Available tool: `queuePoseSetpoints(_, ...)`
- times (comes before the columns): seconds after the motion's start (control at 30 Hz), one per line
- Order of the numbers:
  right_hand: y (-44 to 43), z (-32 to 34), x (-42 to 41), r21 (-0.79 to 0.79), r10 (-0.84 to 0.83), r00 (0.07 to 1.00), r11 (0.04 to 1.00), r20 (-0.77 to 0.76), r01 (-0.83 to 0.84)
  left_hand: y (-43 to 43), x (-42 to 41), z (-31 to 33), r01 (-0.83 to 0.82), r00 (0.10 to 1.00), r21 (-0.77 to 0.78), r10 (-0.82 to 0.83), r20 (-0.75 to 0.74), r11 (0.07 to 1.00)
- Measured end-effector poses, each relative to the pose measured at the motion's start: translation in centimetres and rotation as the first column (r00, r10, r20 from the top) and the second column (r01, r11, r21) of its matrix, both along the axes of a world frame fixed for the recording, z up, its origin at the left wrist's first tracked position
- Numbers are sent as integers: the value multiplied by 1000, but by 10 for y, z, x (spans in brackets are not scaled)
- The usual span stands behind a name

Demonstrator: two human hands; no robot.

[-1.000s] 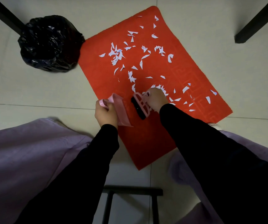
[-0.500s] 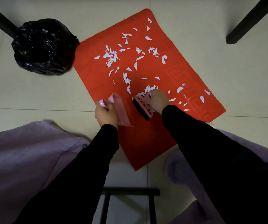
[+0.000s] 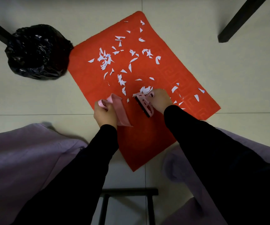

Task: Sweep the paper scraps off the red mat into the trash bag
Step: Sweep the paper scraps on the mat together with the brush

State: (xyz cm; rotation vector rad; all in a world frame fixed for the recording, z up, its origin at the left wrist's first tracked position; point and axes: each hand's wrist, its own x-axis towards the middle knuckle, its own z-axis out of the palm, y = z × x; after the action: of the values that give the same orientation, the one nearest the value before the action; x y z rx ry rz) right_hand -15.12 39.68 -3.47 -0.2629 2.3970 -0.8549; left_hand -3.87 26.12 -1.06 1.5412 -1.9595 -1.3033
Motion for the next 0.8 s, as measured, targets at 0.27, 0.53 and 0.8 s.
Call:
queuePoseSetpoints(0.27, 12, 19, 5, -84, -141, 990, 987, -19, 139, 8, 0, 7, 16, 1000, 1, -16, -5, 1000)
queuePoseSetpoints(0.53, 24, 23, 15, -76, -187, 980, 980, -66, 182, 22, -5, 13, 64, 998, 42, -64, -7, 997)
queuePoseSetpoints(0.8, 44, 28, 14, -120, -295, 954, 950, -46, 288, 36, -13, 15, 89, 995, 57, -86, -56, 994)
